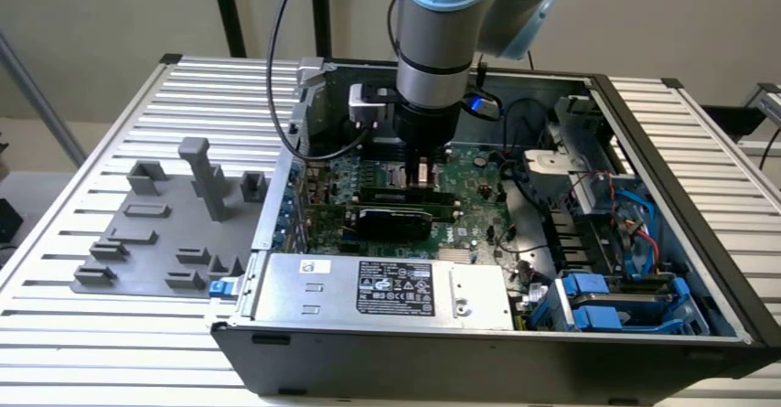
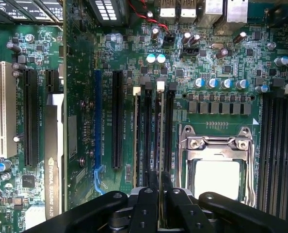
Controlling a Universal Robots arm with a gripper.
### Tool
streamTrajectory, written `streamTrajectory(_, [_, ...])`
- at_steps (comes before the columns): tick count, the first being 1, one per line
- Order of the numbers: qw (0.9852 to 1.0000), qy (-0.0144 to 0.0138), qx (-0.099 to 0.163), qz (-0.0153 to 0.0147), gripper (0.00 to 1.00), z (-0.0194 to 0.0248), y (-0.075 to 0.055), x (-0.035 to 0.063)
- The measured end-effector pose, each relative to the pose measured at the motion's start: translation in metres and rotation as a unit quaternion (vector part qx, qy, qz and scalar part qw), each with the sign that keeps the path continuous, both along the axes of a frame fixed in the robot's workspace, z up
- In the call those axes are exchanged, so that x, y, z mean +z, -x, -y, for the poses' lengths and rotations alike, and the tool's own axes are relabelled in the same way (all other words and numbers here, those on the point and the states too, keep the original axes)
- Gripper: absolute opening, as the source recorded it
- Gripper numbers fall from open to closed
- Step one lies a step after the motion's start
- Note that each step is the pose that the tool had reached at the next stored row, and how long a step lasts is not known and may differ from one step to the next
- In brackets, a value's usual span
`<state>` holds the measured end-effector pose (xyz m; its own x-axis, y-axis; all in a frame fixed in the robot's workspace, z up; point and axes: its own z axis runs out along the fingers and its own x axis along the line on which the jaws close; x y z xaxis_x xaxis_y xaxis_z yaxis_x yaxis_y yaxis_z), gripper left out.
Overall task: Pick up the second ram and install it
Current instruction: 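Insert the second ram into the second slot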
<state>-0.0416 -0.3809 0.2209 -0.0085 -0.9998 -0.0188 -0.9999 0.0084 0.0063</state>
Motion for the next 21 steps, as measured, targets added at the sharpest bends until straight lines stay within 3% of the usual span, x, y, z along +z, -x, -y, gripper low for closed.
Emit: streamTrajectory(21, [1.0000,0.0000,0.001,0.0061,0.14,0.0000,0.0007,-0.0013])
